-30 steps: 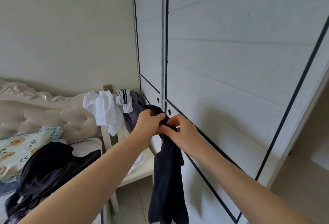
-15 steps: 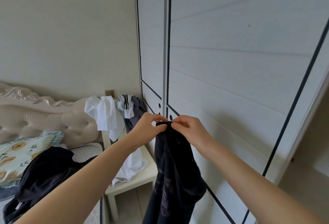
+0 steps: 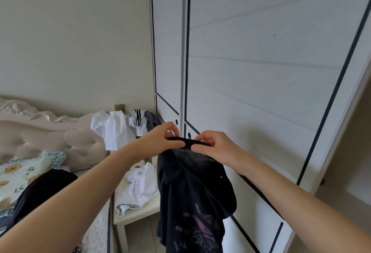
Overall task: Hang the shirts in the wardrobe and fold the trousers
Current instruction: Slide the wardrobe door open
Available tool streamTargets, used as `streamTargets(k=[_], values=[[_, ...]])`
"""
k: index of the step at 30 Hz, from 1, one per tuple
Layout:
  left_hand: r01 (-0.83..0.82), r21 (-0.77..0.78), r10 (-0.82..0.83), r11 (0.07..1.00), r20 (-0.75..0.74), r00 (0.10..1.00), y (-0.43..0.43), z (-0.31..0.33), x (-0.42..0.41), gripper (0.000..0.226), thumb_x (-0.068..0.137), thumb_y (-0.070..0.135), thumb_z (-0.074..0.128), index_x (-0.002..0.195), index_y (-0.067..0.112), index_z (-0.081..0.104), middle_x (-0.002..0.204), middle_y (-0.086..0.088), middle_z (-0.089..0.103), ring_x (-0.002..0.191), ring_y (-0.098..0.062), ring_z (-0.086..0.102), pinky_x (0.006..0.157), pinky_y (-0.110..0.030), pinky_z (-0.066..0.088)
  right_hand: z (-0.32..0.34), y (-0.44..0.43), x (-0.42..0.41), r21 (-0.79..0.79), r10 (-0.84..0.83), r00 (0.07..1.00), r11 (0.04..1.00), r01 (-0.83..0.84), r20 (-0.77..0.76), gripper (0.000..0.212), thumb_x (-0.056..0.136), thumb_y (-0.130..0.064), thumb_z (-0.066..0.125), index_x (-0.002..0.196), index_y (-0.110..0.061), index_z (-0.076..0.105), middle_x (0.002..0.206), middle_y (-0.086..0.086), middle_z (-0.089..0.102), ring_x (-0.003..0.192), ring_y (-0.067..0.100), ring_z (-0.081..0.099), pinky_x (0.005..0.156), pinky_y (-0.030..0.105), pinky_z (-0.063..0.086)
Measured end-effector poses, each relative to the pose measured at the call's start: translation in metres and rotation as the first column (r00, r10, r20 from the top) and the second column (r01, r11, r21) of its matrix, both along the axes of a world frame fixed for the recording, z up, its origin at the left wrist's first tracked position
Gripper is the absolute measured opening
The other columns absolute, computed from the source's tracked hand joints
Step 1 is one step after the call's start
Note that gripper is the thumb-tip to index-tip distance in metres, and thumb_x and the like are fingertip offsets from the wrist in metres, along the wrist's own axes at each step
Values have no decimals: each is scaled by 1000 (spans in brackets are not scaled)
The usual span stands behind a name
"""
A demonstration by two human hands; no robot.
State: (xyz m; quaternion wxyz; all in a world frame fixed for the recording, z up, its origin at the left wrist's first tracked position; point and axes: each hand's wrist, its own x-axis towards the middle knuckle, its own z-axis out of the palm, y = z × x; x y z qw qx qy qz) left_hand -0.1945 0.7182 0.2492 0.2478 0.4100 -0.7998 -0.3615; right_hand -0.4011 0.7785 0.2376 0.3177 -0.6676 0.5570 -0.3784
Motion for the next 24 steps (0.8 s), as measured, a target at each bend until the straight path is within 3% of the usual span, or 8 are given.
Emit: streamTargets(k=[4, 8, 11, 14, 17, 21, 23, 24], values=[[67, -92, -61, 994, 61, 996, 2, 20, 0, 16, 82, 28, 78, 83, 24, 63, 78, -2, 66, 69, -10, 58, 72, -25, 47, 0, 3, -6, -48, -54, 928, 998, 38, -369, 22, 80, -21, 71, 99, -28, 62, 89, -8, 64, 79, 11, 63, 64, 19, 46], [56, -149, -53, 987, 22, 998, 4, 38, 3, 17, 78, 17, 80, 84, 20, 65, 81, 2, 69, 72, -9, 63, 70, -18, 49, -11, 1, -18, -54, -148, 834, 988, 141, -531, 25, 87, -10, 61, 111, -18, 63, 103, 1, 64, 86, 16, 57, 71, 20, 46], [-85, -242, 70, 967, -68, 995, -2, 53, 15, 17, 77, 10, 78, 82, 21, 65, 79, 0, 69, 74, -12, 64, 69, -19, 49, -20, 8, -34, -26, -205, 786, 972, 234, -584, 26, 92, -5, 48, 111, -16, 63, 112, 6, 65, 94, 20, 58, 79, 25, 45], [-158, -319, 148, 935, -56, 987, -14, 62, 32, 16, 79, 7, 75, 81, 20, 66, 69, 2, 60, 65, -11, 55, 62, -19, 42, -11, 19, -48, -19, -241, 833, 963, 267, -498, 28, 89, 0, 42, 89, -18, 63, 91, 1, 65, 85, 16, 59, 69, 25, 44], [-134, -415, 191, 900, 101, 976, -22, 59, 35, 16, 82, 6, 71, 81, 21, 68, 72, 6, 64, 67, -11, 56, 63, -21, 40, 8, 26, -55, 4, -264, 904, 959, 282, -336, 27, 83, 3, 43, 72, -18, 57, 70, -2, 56, 69, 15, 53, 64, 27, 40], [-149, -444, 257, 884, 196, 946, -31, 50, 28, 24, 82, -2, 60, 82, 19, 70, 79, 10, 67, 80, -12, 60, 63, -13, 38, 30, 37, -57, 32, -332, 942, 942, 334, -52, 19, 80, 1, 42, 79, -9, 59, 72, 8, 43, 70, 21, 42, 67, 35, 33], [-196, -432, 311, 880, 215, 926, -38, 45, 22, 26, 81, -3, 56, 84, 19, 70, 83, 9, 67, 85, -14, 58, 66, -15, 33, 41, 48, -56, 17, -370, 929, 929, 371, -20, 10, 75, -14, 49, 78, -12, 58, 72, 7, 42, 69, 20, 41, 68, 34, 29], [-226, -423, 340, 878, 218, 915, -41, 43, 19, 21, 82, 1, 58, 84, 18, 68, 84, 6, 67, 87, -16, 58, 69, -18, 33, 46, 54, -55, 9, -378, 926, 926, 378, -16, 15, 68, -25, 52, 75, -12, 56, 71, 7, 41, 69, 20, 41, 67, 33, 28]])
